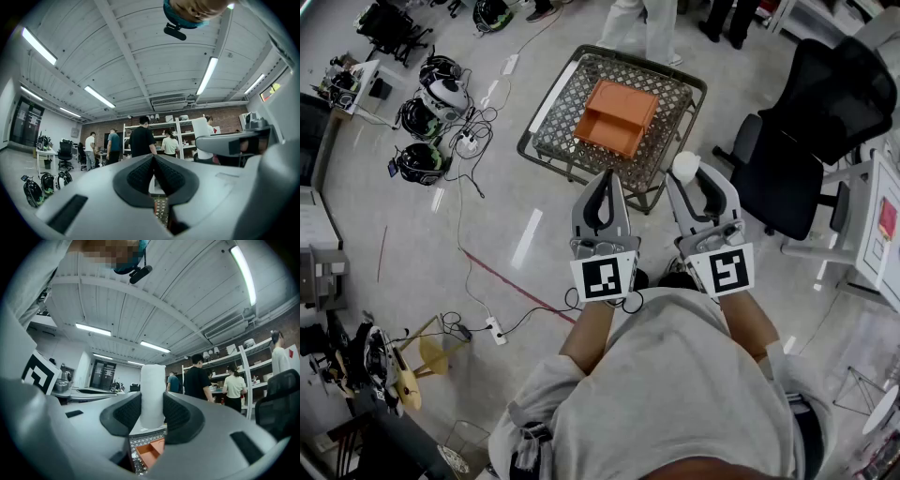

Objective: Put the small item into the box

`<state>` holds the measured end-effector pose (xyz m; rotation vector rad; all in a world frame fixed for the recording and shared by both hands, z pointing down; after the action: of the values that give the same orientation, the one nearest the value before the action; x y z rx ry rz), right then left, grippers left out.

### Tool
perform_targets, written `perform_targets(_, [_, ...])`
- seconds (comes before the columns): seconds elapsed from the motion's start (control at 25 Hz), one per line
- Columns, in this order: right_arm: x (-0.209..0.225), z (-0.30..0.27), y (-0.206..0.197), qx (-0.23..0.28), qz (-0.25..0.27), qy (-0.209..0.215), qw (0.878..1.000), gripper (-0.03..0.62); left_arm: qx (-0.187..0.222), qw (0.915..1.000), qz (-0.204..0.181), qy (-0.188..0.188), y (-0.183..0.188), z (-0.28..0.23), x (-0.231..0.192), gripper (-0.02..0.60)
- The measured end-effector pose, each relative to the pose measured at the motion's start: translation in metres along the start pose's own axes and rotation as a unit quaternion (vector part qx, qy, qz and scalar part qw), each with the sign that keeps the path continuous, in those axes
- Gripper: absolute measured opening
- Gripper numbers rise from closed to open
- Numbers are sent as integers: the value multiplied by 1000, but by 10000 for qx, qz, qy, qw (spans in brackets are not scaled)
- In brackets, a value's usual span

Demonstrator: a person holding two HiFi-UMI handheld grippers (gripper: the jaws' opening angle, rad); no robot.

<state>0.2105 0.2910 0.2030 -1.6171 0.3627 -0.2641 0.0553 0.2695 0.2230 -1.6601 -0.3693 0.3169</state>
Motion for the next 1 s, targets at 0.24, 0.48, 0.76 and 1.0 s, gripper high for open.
perform_targets(0.24, [-10,-3,0,110,9,192,9998,132,8,10000,-35,60,-3,7,-4,6])
perform_targets(0.48, [-29,-11,-4,58,-21,633,9980,133,-30,9998,15,216,-10,21,-14,6])
perform_targets(0.76, [-46,-25,-19,-100,17,1361,9906,132,-269,9960,138,837,-26,44,-26,6])
perform_targets(1.0, [-93,-52,-28,-211,169,1986,9797,133,-617,9880,290,1389,-52,81,-70,6])
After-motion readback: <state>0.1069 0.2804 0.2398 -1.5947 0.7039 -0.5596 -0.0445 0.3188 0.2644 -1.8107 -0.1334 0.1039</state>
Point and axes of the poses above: the fingertips, and each gripper's own axes: z backward along the fingers, x to its right, y out of its top, the point moved 7 cm from there along z, backward along the fingers, and after that the axes turned 12 degrees about -x, right-handed, at the moved point
